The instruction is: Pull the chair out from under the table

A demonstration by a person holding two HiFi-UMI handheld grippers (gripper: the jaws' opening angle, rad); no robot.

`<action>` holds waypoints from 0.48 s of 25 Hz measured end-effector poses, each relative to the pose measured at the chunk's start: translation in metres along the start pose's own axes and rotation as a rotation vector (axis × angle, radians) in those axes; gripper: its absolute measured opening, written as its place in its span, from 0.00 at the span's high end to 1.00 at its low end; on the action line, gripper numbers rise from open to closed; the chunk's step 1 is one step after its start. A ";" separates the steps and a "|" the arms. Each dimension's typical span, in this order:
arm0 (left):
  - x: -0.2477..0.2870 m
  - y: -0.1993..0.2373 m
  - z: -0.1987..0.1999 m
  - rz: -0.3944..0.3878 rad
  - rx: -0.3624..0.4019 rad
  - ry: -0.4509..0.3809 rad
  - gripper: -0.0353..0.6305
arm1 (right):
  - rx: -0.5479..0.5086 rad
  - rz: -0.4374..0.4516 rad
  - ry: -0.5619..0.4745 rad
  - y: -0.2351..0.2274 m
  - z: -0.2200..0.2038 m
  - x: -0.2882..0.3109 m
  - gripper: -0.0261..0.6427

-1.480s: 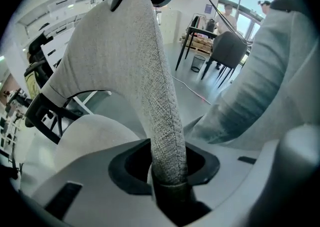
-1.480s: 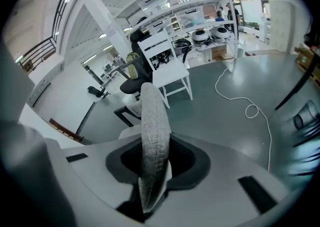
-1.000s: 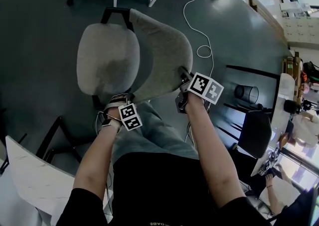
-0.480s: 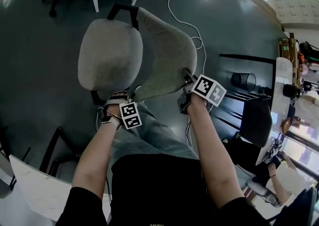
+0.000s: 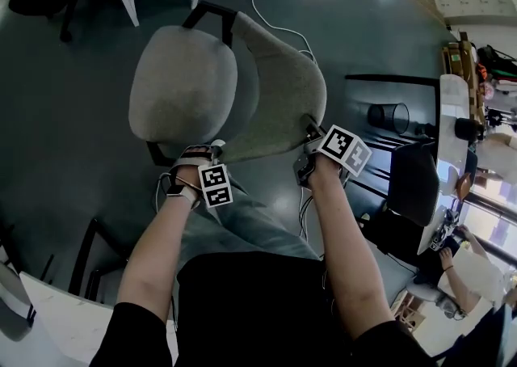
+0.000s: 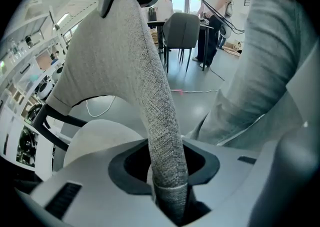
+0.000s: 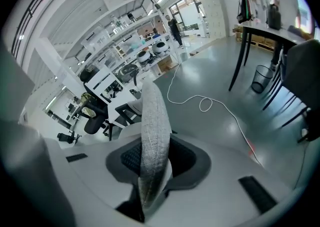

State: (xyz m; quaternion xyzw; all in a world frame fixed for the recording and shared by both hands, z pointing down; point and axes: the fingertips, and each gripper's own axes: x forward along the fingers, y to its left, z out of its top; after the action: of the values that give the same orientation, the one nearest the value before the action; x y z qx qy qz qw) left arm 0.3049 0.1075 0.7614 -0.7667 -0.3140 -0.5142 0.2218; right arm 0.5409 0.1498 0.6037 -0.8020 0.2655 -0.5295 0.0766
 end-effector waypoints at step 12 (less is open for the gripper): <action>0.012 0.003 0.010 -0.124 -0.030 0.000 0.71 | 0.046 -0.027 -0.022 -0.020 0.003 -0.005 0.82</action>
State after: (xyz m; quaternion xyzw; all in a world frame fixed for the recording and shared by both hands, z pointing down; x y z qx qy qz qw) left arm 0.3164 0.1150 0.7684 -0.7489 -0.3533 -0.5316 0.1780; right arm 0.5492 0.1687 0.6068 -0.8092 0.2417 -0.5277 0.0908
